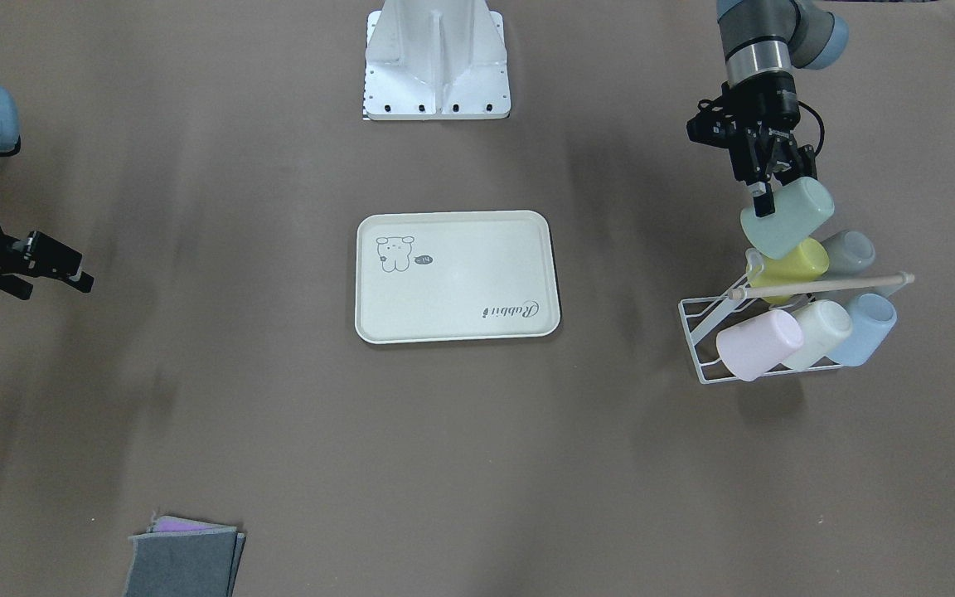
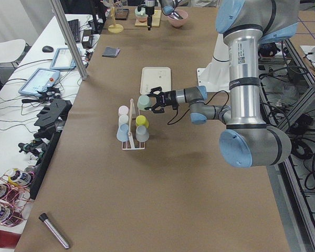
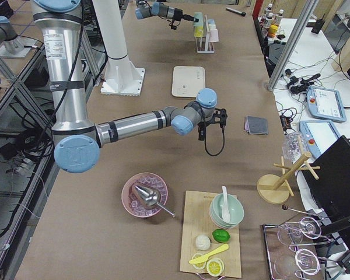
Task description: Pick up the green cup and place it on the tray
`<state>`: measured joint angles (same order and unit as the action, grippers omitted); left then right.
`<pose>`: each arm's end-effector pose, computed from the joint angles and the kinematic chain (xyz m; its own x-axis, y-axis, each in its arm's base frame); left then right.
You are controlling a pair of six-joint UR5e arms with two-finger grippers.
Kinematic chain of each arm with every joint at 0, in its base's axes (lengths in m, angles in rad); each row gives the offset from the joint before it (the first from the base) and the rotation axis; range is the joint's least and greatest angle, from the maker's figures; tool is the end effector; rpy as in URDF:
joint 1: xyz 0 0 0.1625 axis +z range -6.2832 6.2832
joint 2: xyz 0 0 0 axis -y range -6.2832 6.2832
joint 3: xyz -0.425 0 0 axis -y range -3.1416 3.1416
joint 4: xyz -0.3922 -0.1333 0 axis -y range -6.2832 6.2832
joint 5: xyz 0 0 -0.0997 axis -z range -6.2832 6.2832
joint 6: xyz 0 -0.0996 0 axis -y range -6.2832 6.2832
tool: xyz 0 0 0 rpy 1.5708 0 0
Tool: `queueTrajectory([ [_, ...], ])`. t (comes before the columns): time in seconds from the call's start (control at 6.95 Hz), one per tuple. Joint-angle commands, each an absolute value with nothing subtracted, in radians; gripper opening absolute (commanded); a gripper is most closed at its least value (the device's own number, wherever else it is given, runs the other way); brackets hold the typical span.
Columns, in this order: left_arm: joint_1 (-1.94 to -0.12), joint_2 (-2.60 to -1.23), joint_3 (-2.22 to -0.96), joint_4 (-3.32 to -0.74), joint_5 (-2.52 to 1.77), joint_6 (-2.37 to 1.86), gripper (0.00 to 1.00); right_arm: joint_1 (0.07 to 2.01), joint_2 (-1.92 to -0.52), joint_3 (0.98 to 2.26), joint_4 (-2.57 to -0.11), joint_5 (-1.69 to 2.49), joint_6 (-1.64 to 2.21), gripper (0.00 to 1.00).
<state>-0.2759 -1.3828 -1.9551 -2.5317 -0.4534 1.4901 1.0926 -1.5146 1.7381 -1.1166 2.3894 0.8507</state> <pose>0.3100 -0.3194 0.4298 -0.3120 0.1250 0.9418 -0.9396 -0.1878 -0.2863 -0.1886 -0.4954 0.4904 0.5306 0.0445 0.8465 -0.0612 0.9980 -0.0141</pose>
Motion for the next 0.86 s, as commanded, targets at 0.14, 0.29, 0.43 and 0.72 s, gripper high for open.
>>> queueTrajectory([
  [0.14, -0.259, -1.387, -1.951, -2.622, -0.457, 1.358, 0.76, 1.136, -1.665, 1.885, -1.204, 2.324, 0.704, 1.0],
  [0.29, -0.25, -1.391, -1.948, -2.622, -0.466, 1.225, 0.76, 1.146, -1.705, 1.903, -1.213, 2.322, 0.663, 1.0],
  [0.43, -0.238, -1.393, -1.95, -2.623, -0.488, 1.069, 0.75, 1.175, -1.7, 1.908, -1.274, 2.313, 0.54, 1.0],
  [0.72, -0.198, -1.407, -1.941, -2.64, -0.533, 0.722, 0.75, 1.215, -1.694, 1.954, -1.422, 2.274, 0.434, 1.0],
])
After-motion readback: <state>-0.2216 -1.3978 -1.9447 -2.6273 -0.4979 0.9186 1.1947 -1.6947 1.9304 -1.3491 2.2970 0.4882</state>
